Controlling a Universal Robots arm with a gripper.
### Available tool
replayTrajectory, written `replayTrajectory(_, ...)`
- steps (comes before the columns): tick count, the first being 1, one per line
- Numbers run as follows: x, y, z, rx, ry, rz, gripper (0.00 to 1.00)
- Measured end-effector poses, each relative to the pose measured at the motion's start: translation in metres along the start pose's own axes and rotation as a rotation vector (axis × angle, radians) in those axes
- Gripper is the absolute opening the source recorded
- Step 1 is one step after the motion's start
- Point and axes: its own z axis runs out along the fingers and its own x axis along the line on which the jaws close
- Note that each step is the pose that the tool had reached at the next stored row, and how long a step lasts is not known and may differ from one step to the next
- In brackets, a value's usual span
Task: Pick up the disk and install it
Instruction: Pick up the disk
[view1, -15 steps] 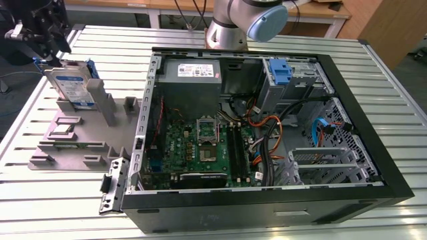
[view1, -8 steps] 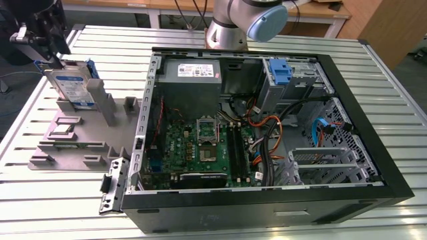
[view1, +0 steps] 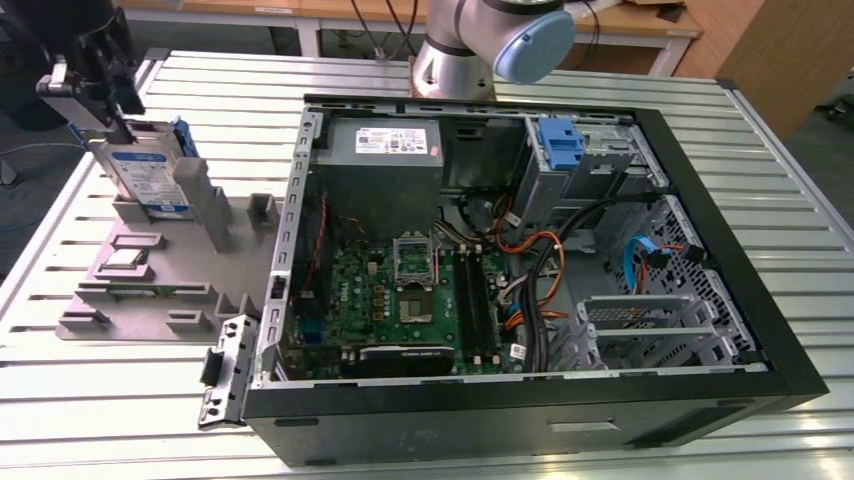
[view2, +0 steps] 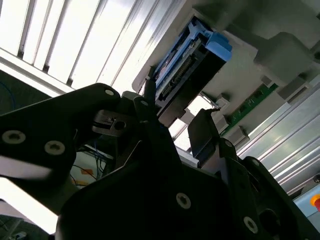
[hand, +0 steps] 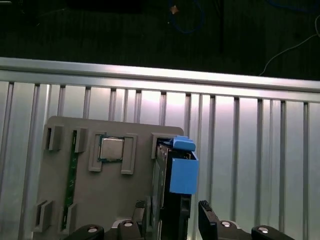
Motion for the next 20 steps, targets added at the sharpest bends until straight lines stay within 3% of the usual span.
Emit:
replayTrajectory(4,-0.0010,0.0020,0.0012,0.0149,0.0010,-0.006,0.53)
replayTrajectory(10,-0.0024,0.0080,0.0034,0.0292,0.0022,-0.007,0.53)
replayTrajectory(15,-0.0028,0.0080,0.0075,0.0391,0.0027,-0.008,0.53)
replayTrajectory(20,-0.0033,0.0087,0.0117,0.0431,0.0029,-0.008,0.53)
